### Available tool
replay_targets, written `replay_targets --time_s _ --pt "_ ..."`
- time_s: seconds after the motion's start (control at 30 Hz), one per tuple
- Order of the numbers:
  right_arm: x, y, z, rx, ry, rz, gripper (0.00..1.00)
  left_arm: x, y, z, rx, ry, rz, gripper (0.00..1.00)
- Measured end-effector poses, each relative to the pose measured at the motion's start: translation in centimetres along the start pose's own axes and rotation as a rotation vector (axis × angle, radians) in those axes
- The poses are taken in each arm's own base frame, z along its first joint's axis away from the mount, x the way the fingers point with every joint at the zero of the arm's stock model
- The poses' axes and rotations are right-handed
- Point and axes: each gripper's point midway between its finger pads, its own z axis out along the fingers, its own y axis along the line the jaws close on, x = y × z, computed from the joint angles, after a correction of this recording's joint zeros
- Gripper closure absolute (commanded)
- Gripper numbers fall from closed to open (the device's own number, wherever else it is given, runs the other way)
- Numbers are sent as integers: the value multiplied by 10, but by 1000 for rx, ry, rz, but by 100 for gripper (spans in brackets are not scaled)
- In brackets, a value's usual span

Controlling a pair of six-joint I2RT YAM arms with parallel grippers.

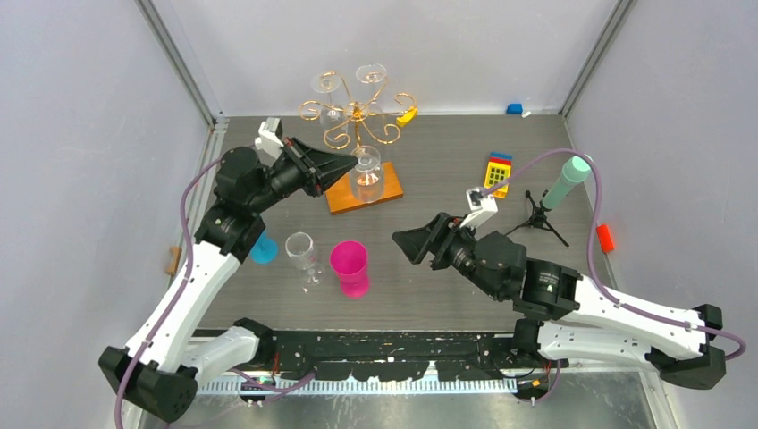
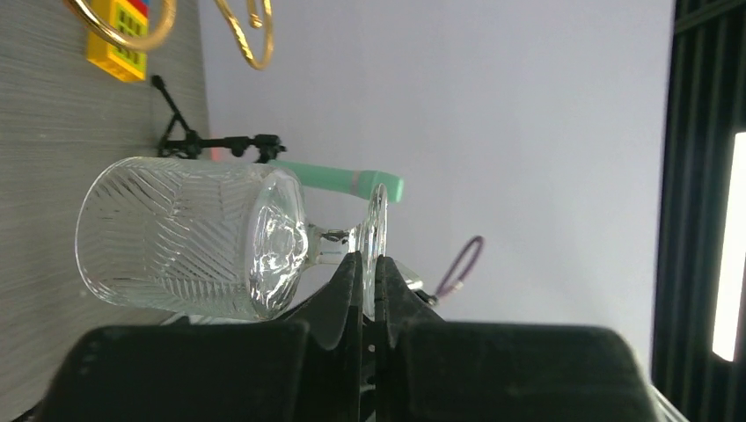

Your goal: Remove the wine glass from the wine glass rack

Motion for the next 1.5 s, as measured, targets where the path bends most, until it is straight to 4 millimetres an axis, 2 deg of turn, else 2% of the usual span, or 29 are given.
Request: replay_targets --time_s 0.13,0.27,0.4,0.8,1.03,1.27,1.5 --pt "-18 18 -10 -114 -77 91 22 7 -25 -16 89 1 -53 100" --pt "-42 44 -18 -234 -159 172 20 16 -51 -31 197 16 -130 100" --pt "-57 60 -20 -301 -208 208 18 22 -62 -42 263 34 -201 100" --pt "-56 95 9 -410 -265 194 15 20 -96 -76 402 -10 -289 100" --pt "-60 125 5 -560 -296 154 15 21 -106 -87 438 -16 -317 100" --pt "-76 149 -8 -673 -365 112 16 20 -111 -94 457 -21 -337 100" --pt "-82 157 4 -704 -381 69 18 19 -114 -98 470 -33 -342 100"
